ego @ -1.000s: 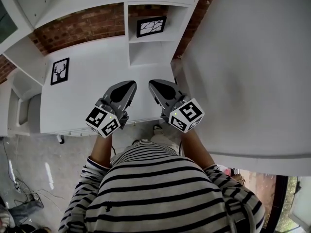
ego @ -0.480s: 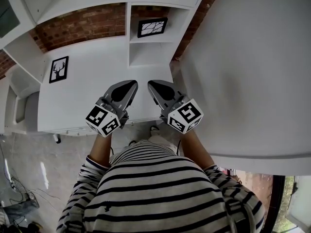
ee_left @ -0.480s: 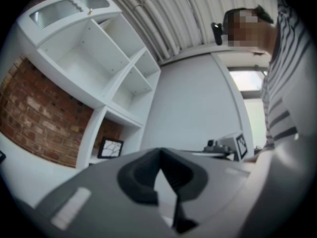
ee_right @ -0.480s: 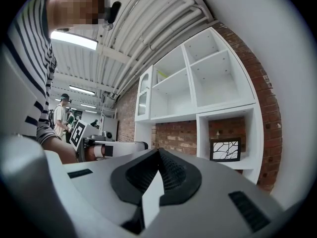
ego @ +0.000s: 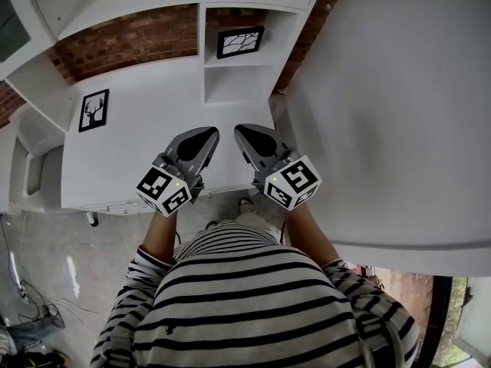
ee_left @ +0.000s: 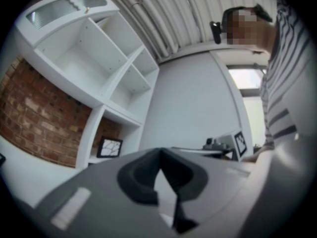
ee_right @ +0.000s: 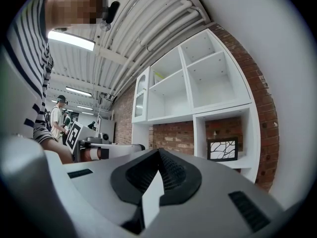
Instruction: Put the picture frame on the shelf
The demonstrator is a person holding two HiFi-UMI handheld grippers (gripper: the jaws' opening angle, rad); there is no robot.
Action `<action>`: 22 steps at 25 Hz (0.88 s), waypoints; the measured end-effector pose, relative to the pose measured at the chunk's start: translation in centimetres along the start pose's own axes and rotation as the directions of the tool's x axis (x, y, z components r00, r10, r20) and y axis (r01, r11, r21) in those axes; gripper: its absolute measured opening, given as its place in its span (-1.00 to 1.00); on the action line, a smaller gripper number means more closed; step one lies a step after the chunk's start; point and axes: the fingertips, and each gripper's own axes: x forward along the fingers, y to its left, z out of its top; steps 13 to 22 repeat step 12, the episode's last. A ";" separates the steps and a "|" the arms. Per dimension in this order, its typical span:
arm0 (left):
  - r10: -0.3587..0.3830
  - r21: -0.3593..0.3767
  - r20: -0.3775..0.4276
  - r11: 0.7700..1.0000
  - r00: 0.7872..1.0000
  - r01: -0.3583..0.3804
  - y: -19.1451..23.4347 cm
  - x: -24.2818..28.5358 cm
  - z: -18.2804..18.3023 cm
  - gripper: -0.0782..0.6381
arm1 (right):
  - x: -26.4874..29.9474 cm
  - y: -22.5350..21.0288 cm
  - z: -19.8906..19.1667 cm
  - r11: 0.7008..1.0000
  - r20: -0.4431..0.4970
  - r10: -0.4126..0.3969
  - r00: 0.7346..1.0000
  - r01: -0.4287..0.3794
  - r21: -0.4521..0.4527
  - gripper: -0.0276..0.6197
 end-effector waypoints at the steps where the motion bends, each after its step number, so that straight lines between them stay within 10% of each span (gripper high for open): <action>1: 0.002 -0.004 0.001 1.000 1.000 -0.002 0.0 0.0 0.0 -0.76 | 0.0 0.0 0.0 1.000 0.001 -0.002 1.000 0.002 0.002 -0.89; 22: -0.003 -0.007 0.001 1.000 1.000 0.003 -0.4 0.4 -0.1 -0.76 | -0.3 -0.2 0.0 1.000 -0.001 -0.010 1.000 0.010 0.008 -0.89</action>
